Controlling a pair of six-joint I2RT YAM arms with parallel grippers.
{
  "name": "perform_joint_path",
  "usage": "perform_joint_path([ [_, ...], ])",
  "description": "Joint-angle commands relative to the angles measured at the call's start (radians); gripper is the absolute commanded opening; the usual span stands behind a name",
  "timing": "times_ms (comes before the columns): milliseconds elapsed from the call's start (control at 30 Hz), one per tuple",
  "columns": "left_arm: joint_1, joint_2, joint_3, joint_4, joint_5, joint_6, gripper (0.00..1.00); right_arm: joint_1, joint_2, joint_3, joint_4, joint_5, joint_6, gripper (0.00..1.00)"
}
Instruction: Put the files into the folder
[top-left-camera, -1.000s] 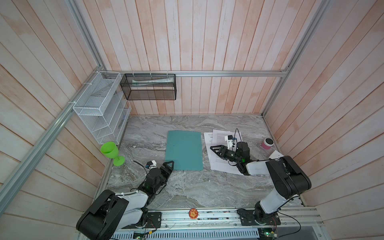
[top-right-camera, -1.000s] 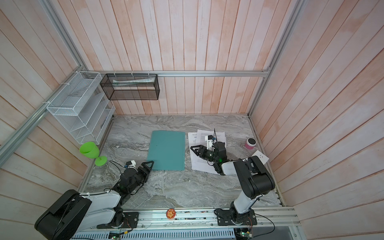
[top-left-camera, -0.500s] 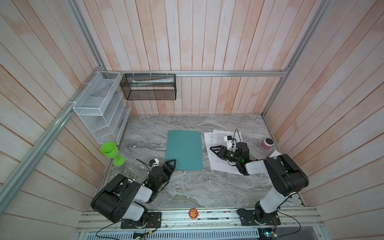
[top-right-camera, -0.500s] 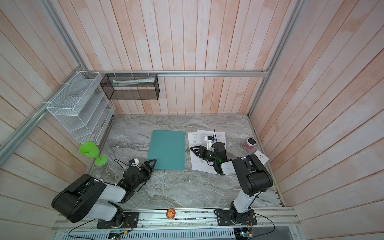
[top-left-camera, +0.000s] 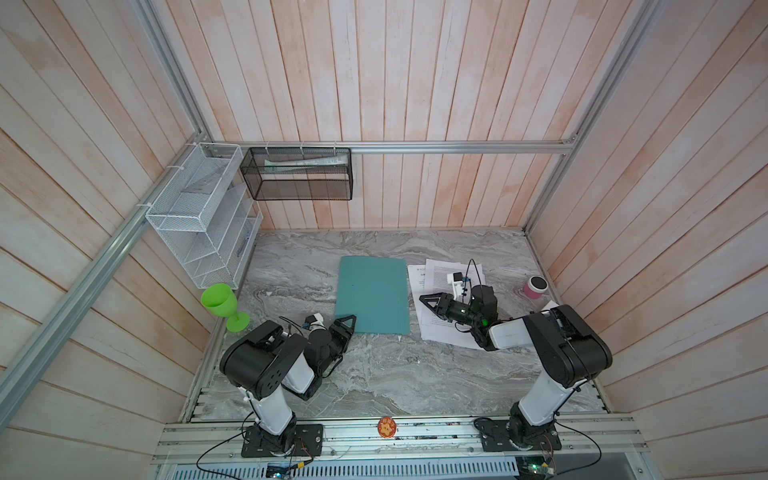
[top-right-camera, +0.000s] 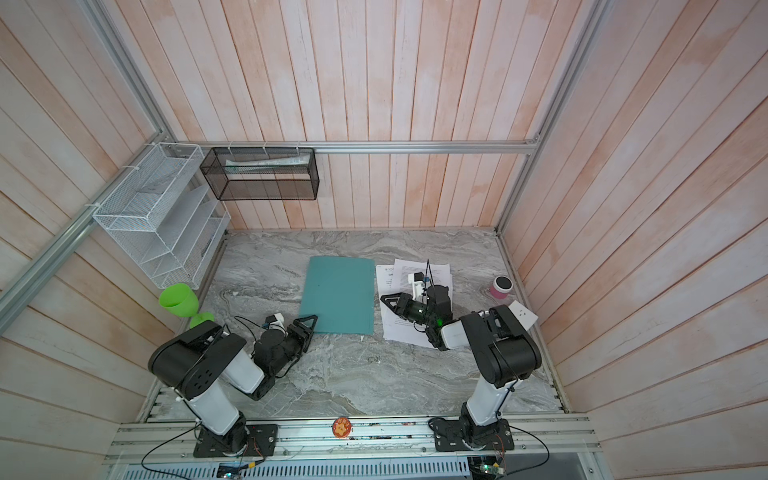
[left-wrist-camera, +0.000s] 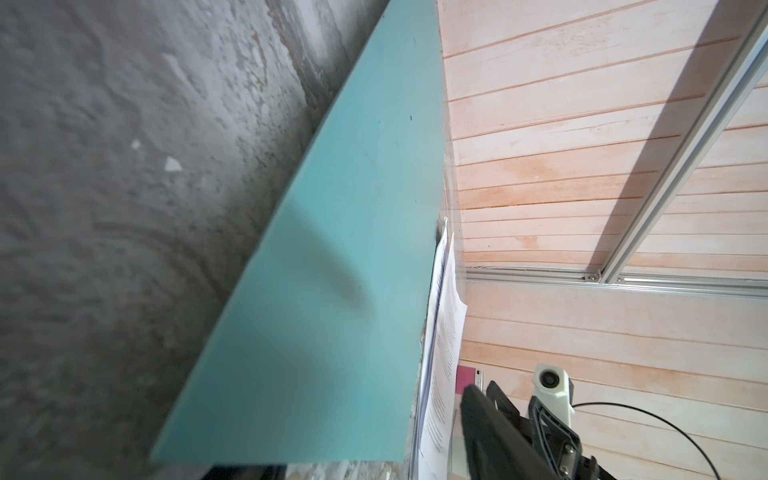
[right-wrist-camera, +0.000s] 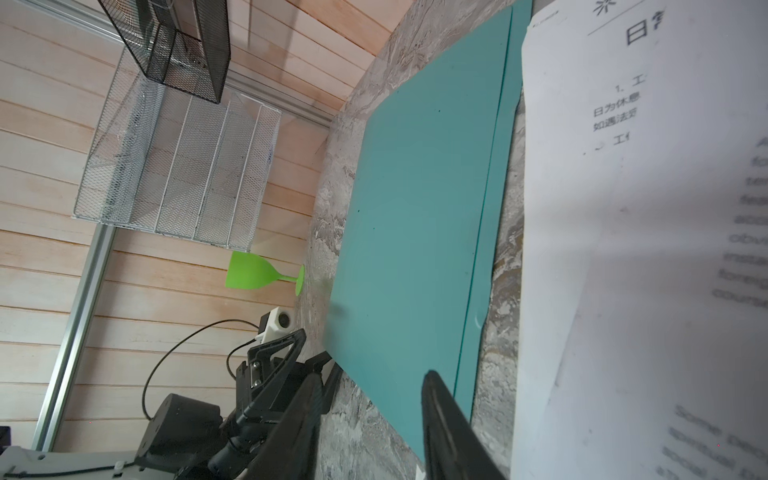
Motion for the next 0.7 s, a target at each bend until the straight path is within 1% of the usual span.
perform_joint_path([
  [0, -0.006, 0.077, 0.009, 0.140, 0.000, -0.050, 0.59, -0.002, 0.016, 0.000, 0.024, -0.014, -0.002, 0.37],
  [100, -0.006, 0.109, 0.030, 0.160, 0.001, -0.060, 0.47, 0.000, 0.011, -0.002, 0.021, -0.014, -0.006, 0.36],
  [200, -0.004, 0.087, 0.066, 0.078, 0.023, -0.053, 0.36, 0.003, 0.006, 0.002, 0.009, -0.009, -0.014, 0.34],
  [267, -0.005, 0.056, 0.075, 0.023, 0.024, -0.038, 0.33, 0.008, 0.006, 0.007, 0.001, -0.007, -0.020, 0.33],
  [300, -0.004, 0.037, 0.074, 0.003, 0.018, -0.033, 0.28, 0.010, 0.006, 0.010, -0.004, -0.009, -0.023, 0.32],
  [333, -0.002, 0.020, 0.075, -0.015, 0.018, -0.023, 0.26, 0.012, 0.006, 0.014, -0.009, -0.009, -0.026, 0.32],
  [367, 0.000, 0.003, 0.078, -0.041, 0.019, -0.015, 0.24, 0.015, 0.008, 0.017, -0.015, -0.009, -0.031, 0.28],
  [433, 0.002, -0.023, 0.086, -0.083, 0.017, -0.004, 0.16, 0.016, 0.015, 0.025, -0.023, -0.011, -0.034, 0.28],
  [467, 0.003, -0.031, 0.093, -0.103, 0.019, 0.002, 0.09, 0.018, 0.020, 0.028, -0.025, -0.013, -0.035, 0.27],
  [533, 0.006, -0.036, 0.102, -0.123, 0.020, 0.012, 0.02, 0.021, 0.027, 0.034, -0.028, -0.016, -0.035, 0.27],
  [567, 0.009, -0.032, 0.109, -0.124, 0.024, 0.018, 0.00, 0.021, 0.031, 0.036, -0.030, -0.017, -0.035, 0.27],
  [600, 0.011, -0.028, 0.115, -0.126, 0.030, 0.017, 0.00, 0.021, 0.034, 0.040, -0.031, -0.021, -0.034, 0.25],
  [667, 0.015, -0.021, 0.116, -0.110, 0.038, 0.017, 0.00, 0.025, 0.034, 0.043, -0.040, -0.023, -0.038, 0.25],
])
